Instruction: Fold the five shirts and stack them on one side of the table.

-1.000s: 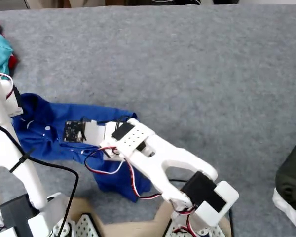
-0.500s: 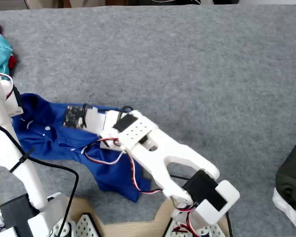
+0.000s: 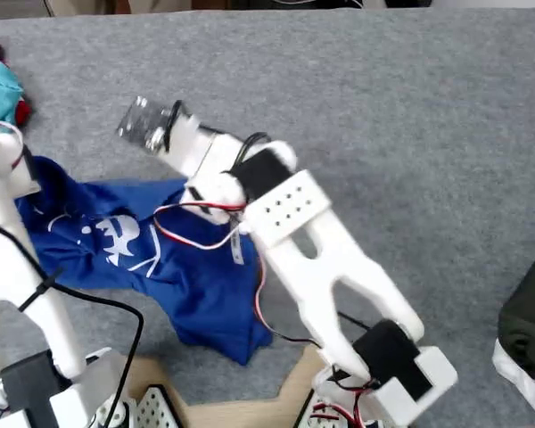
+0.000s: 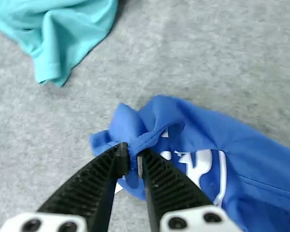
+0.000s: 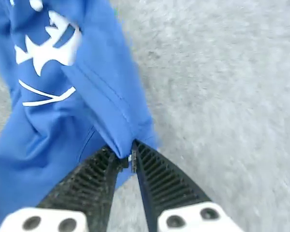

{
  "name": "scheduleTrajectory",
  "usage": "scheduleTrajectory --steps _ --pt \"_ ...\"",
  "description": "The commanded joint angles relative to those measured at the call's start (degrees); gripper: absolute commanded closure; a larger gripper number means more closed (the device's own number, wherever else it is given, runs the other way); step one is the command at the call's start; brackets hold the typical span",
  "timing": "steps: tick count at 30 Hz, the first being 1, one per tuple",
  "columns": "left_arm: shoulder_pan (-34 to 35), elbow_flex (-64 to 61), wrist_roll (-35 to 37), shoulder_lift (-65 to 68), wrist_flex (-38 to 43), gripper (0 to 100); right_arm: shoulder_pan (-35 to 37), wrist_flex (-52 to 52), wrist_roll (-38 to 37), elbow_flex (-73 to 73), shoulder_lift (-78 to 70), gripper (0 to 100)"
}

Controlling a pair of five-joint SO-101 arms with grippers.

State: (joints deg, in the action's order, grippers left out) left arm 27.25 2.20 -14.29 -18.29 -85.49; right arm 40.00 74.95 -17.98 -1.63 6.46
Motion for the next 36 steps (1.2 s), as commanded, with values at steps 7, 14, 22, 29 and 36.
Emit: scheduleTrajectory --steps 7,14,22,29,36 --pt "-14.9 9.0 11.4 -9.3 -2.3 98 -6.5 22.8 3.4 -40.4 4.0 99.4" --pt "-21.5 8.6 11.2 -15.1 -8.1 98 -16.1 27.3 5.3 -48.6 4.1 99.4" --pt "-24.9 8.7 11.2 -20.1 -8.3 98 -29.4 27.2 6.6 -50.9 9.5 99.4" --pt "-24.9 8.6 11.3 -25.9 -11.0 98 -38.5 27.3 6.8 -50.9 16.1 99.4" --pt "-25.1 9.2 11.2 -33.3 -11.3 98 -42.1 27.3 6.5 -50.9 23.4 99.4"
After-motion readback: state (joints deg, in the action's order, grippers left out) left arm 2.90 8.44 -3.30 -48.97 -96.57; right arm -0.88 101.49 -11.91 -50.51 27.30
